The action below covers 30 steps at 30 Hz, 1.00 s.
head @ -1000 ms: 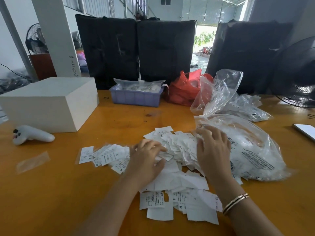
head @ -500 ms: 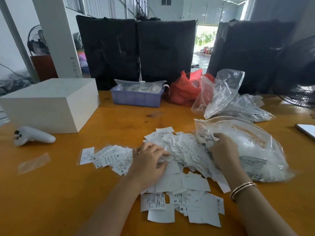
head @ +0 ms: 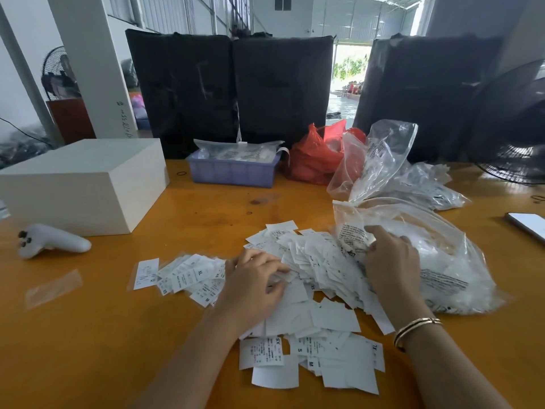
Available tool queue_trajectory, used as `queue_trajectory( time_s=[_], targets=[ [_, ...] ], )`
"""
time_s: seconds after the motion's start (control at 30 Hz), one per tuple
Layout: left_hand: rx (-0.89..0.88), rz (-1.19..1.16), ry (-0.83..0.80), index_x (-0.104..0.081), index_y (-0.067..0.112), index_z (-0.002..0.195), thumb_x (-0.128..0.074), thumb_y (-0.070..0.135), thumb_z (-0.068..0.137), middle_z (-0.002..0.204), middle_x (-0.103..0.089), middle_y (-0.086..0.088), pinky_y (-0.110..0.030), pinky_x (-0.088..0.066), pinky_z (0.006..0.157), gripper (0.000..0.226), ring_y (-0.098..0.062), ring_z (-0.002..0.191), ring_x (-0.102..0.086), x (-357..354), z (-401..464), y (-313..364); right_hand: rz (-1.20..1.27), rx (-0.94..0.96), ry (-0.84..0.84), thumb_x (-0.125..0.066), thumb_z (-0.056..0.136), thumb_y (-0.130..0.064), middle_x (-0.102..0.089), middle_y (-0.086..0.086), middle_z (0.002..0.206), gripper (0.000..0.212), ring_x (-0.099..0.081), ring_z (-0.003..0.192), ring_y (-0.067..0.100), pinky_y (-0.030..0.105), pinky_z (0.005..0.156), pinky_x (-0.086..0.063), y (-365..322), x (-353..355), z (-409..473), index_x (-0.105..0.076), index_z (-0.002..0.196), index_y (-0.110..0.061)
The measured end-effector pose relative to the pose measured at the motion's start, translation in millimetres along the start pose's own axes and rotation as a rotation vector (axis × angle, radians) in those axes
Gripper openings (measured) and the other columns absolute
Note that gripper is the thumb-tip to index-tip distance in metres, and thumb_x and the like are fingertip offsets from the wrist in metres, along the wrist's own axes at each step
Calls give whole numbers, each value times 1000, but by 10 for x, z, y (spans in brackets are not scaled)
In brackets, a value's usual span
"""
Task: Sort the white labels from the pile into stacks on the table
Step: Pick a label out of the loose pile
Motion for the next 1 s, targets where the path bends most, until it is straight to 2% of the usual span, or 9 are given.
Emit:
queue_trajectory(
  time_s=[0.17,0.3,0.37,0.47,0.6,0.7,0.8,0.93,1.0],
  targets=[
    [9,-27,3,-60,40,116,-50,43,94,124,-50,27,-24,-8,93,24,3,122,-22,17,-5,7,181,196,188,-59,87,5,-68,11,86,28,-56,84,30,32,77,-33,-180,157,-73,-69,109,-8],
    [37,-64,20,-60,41,112,-46,39,96,121,-51,27,-23,-11,92,22,0,124,-27,54,-2,19,343,523,346,-69,79,8,-65,7,72,19,-55,73,27,34,70,-44,-489,349,-221,-74,92,-4],
    [40,-161,59,-60,41,109,-45,40,97,116,-53,27,-25,-17,93,19,0,121,-34,111,12,45,550,554,232,-68,80,6,-65,-1,73,27,-56,72,16,22,68,-44,-606,334,-302,-73,93,-16],
    [80,-439,91,-59,41,105,-41,52,92,109,-56,28,-27,-33,96,25,4,113,-45,192,20,50,1072,286,-285,-64,84,2,-69,-7,78,43,-62,74,5,16,67,-49,-741,56,-443,-70,91,-39],
    [211,-920,55,-64,31,105,-37,55,92,98,-70,14,-12,-45,83,38,2,98,-61,192,-8,25,1452,-4,-523,-57,86,10,-69,1,80,41,-67,82,13,19,75,-52,-693,-176,-543,-68,106,-24],
    [286,-1035,41,-61,31,105,-39,58,83,91,-73,6,-19,-51,74,41,-7,88,-68,188,-10,6,1453,-49,-573,-56,86,10,-68,0,79,41,-66,82,13,21,76,-52,-651,-262,-577,-64,112,-20],
    [371,-1095,51,-64,25,100,-50,59,78,82,-74,4,-16,-52,64,43,-8,78,-69,166,0,-5,1346,-10,-602,-56,86,10,-68,-2,79,42,-65,78,9,19,74,-51,-661,-315,-620,-63,113,-22],
    [528,-1072,115,-68,18,89,-61,30,92,80,-75,6,-18,-51,61,14,-7,77,-69,83,-4,-117,1274,42,-596,-55,86,11,-70,-4,84,46,-64,80,8,18,73,-50,-696,-323,-643,-63,113,-26],
    [586,-1138,161,-70,20,88,-60,25,93,82,-75,7,-21,-50,65,12,-5,76,-69,65,-19,-179,1223,42,-559,-53,88,11,-70,-10,95,50,-63,81,8,21,73,-53,-682,-333,-641,-61,114,-31]
  ],
)
Point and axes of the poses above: each hand's wrist, its own z-axis towards the middle knuckle, its own x-axis out of the back of the hand, y = z × x, the point moved 6 cm from there along z, towards the middle knuckle
